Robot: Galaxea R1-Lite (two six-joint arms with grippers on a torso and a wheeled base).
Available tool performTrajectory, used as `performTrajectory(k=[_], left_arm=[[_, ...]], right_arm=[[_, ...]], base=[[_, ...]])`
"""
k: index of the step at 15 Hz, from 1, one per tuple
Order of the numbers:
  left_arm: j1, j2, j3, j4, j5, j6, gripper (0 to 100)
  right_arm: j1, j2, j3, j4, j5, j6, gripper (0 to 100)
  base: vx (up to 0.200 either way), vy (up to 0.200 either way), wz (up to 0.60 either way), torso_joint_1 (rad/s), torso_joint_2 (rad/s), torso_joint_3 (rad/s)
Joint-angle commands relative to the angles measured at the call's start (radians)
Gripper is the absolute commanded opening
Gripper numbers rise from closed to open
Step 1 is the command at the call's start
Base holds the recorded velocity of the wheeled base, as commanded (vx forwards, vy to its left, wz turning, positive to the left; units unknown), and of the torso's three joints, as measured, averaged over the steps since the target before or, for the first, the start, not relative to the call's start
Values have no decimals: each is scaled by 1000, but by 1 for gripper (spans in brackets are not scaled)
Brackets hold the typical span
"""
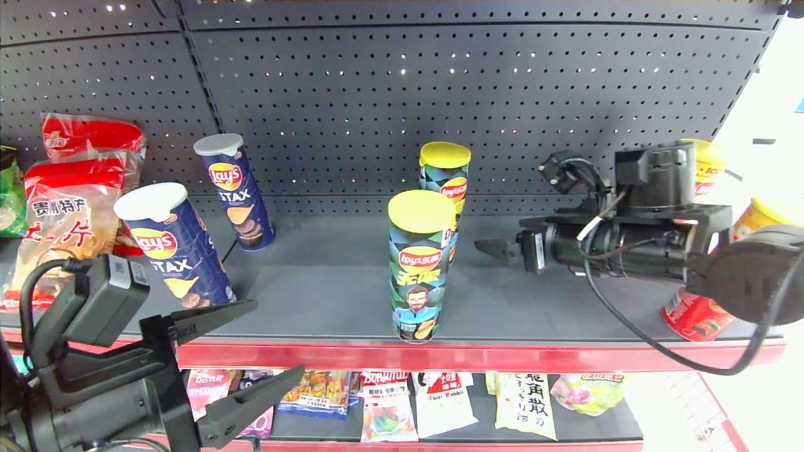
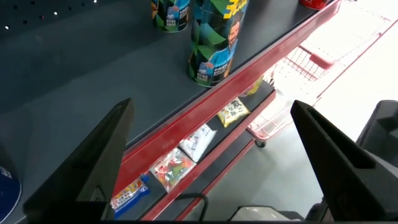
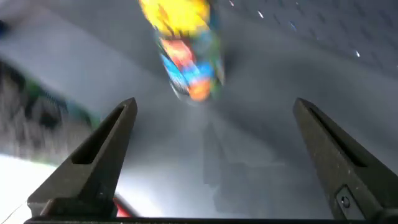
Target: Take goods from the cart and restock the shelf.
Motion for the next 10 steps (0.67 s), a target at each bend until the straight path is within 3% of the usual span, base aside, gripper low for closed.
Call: performTrajectory(k=[1, 3, 6, 7, 10], left_arm=[[-1, 43, -6, -2, 17, 3, 100], [-7, 82, -14, -4, 107, 18, 100], [-9, 142, -15, -4, 190, 53, 100], [-28, 157, -17, -2, 219, 53, 100], [-36, 267, -89, -7, 213, 44, 100]], right_arm=[[-10, -196, 178, 1, -29, 6, 100], [3, -431, 383, 4, -28, 4, 100], [37, -787, 612, 16, -42, -3, 100], [37, -900, 652, 48, -77, -13, 100], [20, -1131, 655, 215, -163, -16, 100]], base=[[0, 0, 0, 0, 0, 0], [0, 0, 0, 0, 0, 0], [0, 0, 0, 0, 0, 0], [0, 0, 0, 0, 0, 0], [0, 0, 0, 0, 0, 0]])
